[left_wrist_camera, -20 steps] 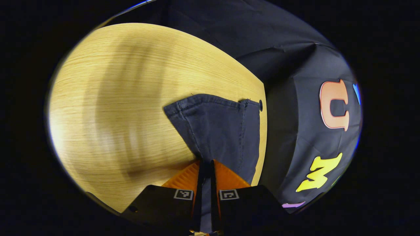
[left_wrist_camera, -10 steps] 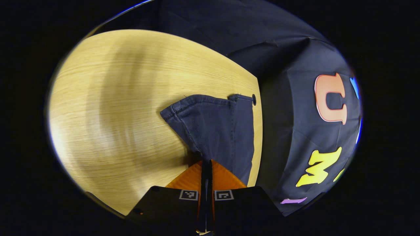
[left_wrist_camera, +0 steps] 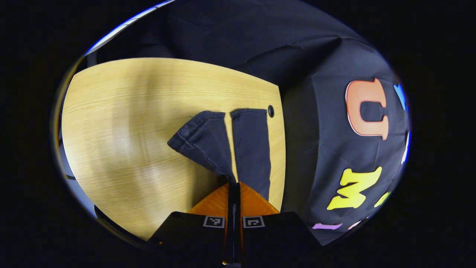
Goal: Grasp the waist and the cuffs of the jeans and fold them to make the two legs overlap; first hold the waist and fold one-third of the jeans toward the cuffs, then hold the cuffs and fold the remaining one-third in the same direction to finish folding.
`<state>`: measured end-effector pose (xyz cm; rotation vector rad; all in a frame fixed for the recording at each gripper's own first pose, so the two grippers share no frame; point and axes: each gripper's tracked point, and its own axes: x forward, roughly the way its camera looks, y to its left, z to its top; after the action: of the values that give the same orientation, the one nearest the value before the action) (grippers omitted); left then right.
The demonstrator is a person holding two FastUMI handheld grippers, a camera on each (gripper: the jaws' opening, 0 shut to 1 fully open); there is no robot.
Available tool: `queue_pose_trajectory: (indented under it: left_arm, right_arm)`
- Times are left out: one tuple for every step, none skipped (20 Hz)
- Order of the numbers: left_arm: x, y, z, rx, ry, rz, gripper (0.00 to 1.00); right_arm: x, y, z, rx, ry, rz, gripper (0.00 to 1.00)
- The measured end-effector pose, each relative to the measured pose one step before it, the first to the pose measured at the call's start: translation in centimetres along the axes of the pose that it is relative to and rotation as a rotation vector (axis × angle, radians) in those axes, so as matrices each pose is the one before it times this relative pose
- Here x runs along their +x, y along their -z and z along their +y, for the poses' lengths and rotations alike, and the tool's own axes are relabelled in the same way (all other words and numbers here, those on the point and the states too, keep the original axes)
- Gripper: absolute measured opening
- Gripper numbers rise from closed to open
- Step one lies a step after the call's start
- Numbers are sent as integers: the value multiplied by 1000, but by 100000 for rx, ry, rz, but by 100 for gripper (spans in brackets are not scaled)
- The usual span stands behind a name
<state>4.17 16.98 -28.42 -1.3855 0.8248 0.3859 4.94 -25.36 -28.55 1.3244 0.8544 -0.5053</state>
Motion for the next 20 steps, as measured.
queue_pose_trajectory:
  left_arm:
    - [271, -614, -1219, 990, 337, 824, 4]
    - [446, -508, -1204, 1263, 281, 1040, 4]
    - [699, -523, -1041, 1824, 147, 1215, 4]
    - [816, -492, -1034, 1803, 292, 1249, 4]
    - [1153, -530, -1188, 1605, 570, 1274, 4]
    - [1209, -425, -990, 2464, 455, 1317, 4]
    - [1280, -306, -1117, 3360, 1292, 1595, 4]
    - [1572, -607, -975, 2723, 1402, 1144, 4]
    - [1915, -665, -799, 2972, 614, 1260, 4]
    - [2055, -529, -400, 1838, 226, 1161, 4]
    - [1799, -580, 202, 631, -459, 376, 4]
    - [1940, -305, 330, 186, -779, 1237, 4]
    - [1783, -170, 3, -677, -304, 875, 4]
    - [1684, -162, 234, -663, -504, 884, 4]
    - [1641, 35, 708, 33, -1843, 833, 4]
    - [1566, -15, 625, 614, -1568, 1187, 4]
    - [1132, -237, 505, 514, -967, 349, 4]
    - [911, -96, 256, 229, -681, -222, 4]
    - [604, 29, 311, -201, -829, 128, 4]
    - [354, -102, 92, -835, -588, 14, 4]
  right_arm:
    - [274, -386, 1611, -1572, -988, 743, 0]
    - [413, -435, 1454, -1113, -864, 541, 1]
    - [526, -404, 1485, -1496, -556, 448, 0]
    - [746, -472, 1126, -2080, -216, 238, 1]
    - [821, -290, 840, -2375, 453, 167, 0]
    - [970, -310, 779, -1725, 412, 62, 1]
    - [1106, -443, 816, -1190, 197, 27, 0]
    - [1291, -368, 445, -886, 317, 250, 0]
    - [1161, -466, 85, -125, 337, -303, 1]
    - [1288, -287, -47, 171, 393, 190, 0]
    - [1419, -284, 184, 1308, 19, 133, 1]
    - [1449, -296, -49, 1647, -43, 362, 0]
    - [1576, -262, -199, 1243, 48, 257, 0]
    - [1448, -143, -47, 425, -39, 277, 0]
    - [1496, -27, 1, -568, 670, 672, 0]
    - [1307, -28, -331, -1776, 1920, 76, 1]
    - [1277, 14, -387, -2824, 2292, 78, 1]
    - [1004, -4, -264, -2244, 1913, 35, 1]
    - [565, -84, 97, -1313, 1290, 79, 0]
    - [348, -135, 134, -976, 667, -337, 1]
